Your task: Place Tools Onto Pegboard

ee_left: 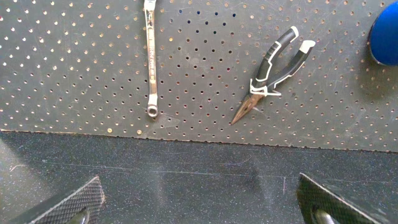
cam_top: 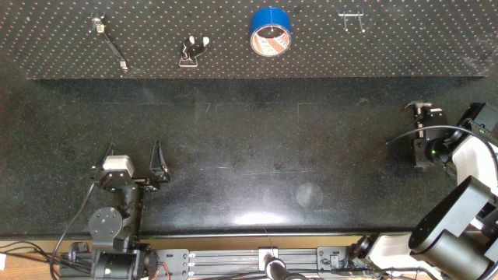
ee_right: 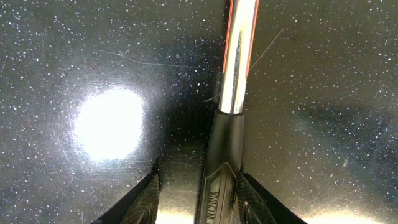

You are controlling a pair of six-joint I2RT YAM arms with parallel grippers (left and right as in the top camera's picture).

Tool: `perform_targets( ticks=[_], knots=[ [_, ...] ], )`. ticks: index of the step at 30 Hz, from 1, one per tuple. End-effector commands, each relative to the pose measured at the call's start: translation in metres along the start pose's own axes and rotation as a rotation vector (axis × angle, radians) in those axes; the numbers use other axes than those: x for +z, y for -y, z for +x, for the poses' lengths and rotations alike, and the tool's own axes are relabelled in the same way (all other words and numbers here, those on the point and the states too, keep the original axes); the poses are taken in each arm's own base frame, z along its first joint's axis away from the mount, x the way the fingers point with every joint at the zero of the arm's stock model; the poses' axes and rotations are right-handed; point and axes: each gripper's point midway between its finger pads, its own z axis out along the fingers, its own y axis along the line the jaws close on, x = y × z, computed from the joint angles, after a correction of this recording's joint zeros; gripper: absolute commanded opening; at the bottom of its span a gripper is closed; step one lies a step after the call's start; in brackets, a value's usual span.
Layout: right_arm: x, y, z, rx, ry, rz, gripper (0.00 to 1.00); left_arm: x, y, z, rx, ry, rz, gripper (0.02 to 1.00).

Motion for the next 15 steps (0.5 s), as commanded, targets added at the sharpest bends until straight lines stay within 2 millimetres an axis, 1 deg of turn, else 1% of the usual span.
perform_targets(
  ticks=[1, 4, 7, 13, 15],
  knots=[
    [0.0015, 0.0003, -0.0011, 0.003, 0.002, -0.006, 0.378, -0.0004, -0.0002, 0.0006, 0.013, 0.0, 0.002, 0.996],
    [0.0016, 0.0003, -0.0009, 0.002, 0.001, -0.007, 0.349, -0.0004, -0.0002, 0.0006, 0.013, 0.0, 0.002, 0.996],
    [0.0016, 0.0003, -0.0009, 0.001, 0.001, -0.007, 0.297, -0.0004, -0.0002, 0.0006, 0.013, 0.0, 0.002, 0.996],
    [0.0016, 0.0002, -0.0007, -0.017, 0.0, -0.007, 0.268, -0.0004, -0.0002, 0.0008, 0.013, -0.001, 0.002, 0.996],
    [0.0016, 0.0001, -0.0008, -0.017, 0.0, -0.007, 0.202, -0.0004, -0.0002, 0.0006, 0.013, 0.0, 0.002, 0.996]
  ],
)
